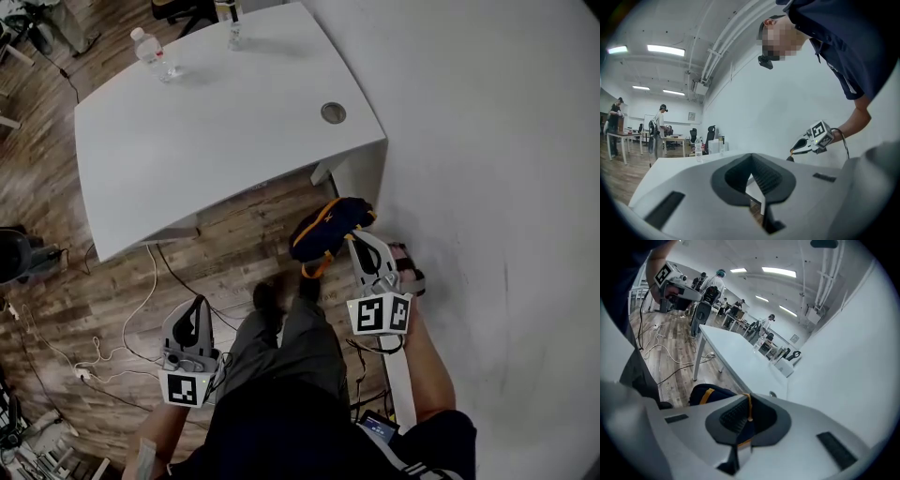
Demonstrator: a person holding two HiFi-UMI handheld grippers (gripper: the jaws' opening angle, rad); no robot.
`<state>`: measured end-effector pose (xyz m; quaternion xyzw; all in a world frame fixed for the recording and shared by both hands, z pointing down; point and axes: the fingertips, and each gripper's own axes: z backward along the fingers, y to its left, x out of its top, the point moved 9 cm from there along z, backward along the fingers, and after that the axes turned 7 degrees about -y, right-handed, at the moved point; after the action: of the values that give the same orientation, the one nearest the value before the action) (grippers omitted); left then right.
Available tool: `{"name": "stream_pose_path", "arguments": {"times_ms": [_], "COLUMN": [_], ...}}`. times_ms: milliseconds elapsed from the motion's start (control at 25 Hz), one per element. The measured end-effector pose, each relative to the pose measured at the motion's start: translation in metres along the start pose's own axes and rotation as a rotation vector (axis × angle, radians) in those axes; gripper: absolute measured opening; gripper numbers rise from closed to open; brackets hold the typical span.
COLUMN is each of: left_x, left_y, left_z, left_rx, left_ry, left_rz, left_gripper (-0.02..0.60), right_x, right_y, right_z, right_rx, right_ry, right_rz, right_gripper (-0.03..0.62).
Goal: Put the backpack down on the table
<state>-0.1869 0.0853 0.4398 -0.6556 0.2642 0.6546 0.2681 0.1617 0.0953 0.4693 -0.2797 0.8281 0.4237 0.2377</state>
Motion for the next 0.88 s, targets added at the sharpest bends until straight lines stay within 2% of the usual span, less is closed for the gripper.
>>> {"name": "stream_pose_path", "arguments": {"times_ms": [200, 480, 880], "left_x": [0.028, 0.058, 0.09], "left_y": [0.005, 0.011, 0.024], "left_z": [0.006, 0.015, 0.025], "left_rx": [0.012, 0.038, 0.098], "left_ry": [-0.038, -0.071, -0.132], "left_rz": [-0.014, -0.015, -0.036], "left_gripper": [0.003, 0.003, 0.003], "right_x": [0.05, 0.122, 0.211], "right_y": [-0.027, -0.064, -0.112], "right_z": [0.044, 0.094, 0.132], "right_rx": [-0.018, -0.058, -0.074], "right_ry": [-0.06, -0.169, -0.294], "right_rz": [0.009, 0.076, 0.195], "right_gripper": [-0.006, -0.005, -0.005]}}
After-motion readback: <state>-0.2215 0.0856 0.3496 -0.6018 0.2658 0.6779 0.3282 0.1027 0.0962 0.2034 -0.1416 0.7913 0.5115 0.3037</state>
